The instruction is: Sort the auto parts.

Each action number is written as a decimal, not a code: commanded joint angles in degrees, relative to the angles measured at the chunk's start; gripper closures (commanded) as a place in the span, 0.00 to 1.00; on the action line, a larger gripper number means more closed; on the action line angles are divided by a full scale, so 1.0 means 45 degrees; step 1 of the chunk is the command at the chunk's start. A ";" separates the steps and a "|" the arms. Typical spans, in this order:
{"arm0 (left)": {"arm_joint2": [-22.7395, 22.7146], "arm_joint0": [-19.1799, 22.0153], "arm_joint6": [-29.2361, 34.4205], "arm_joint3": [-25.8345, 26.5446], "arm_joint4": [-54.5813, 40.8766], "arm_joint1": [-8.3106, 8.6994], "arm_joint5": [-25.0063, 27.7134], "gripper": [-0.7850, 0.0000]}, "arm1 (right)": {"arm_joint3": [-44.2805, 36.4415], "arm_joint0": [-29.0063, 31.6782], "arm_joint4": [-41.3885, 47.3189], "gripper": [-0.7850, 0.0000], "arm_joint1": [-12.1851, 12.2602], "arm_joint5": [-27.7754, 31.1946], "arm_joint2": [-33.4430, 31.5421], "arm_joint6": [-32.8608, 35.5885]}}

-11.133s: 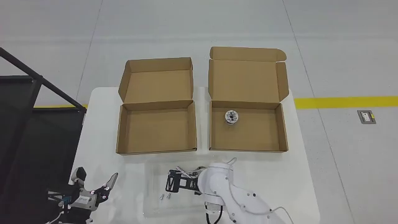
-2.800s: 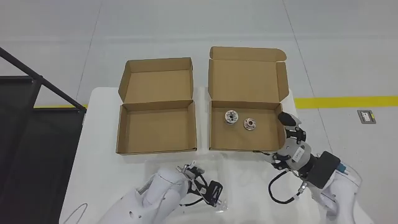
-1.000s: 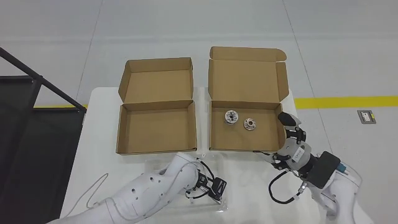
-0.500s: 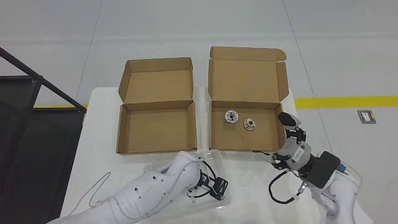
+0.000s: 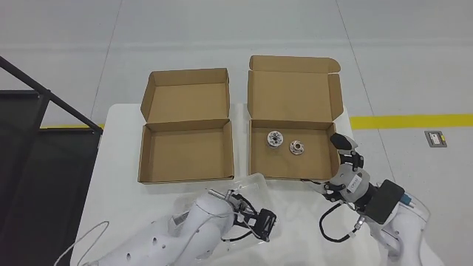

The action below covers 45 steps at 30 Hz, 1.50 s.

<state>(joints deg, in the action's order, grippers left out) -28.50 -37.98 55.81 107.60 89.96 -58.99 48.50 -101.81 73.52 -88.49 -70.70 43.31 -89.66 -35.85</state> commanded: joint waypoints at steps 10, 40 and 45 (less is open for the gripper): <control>-0.5207 -0.3096 0.0210 0.4145 0.0022 0.2552 -0.0218 1.00 | 0.0000 0.0000 0.0000 0.00 0.0000 0.0000 0.0000 0.0000; -0.6584 -0.1309 -0.2207 -0.1294 -0.0468 0.2463 0.0784 1.00 | 0.0000 0.0000 0.0000 0.00 0.0000 0.0000 0.0000 0.0000; -0.5532 -0.0006 -0.2997 -0.3249 0.0301 0.2103 0.1190 1.00 | 0.0000 0.0000 0.0000 0.00 0.0000 0.0000 0.0000 0.0000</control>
<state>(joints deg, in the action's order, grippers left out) -54.42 -39.30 42.90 95.08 90.54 -49.21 53.58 -101.81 73.52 -88.49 -70.70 43.31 -89.66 -35.85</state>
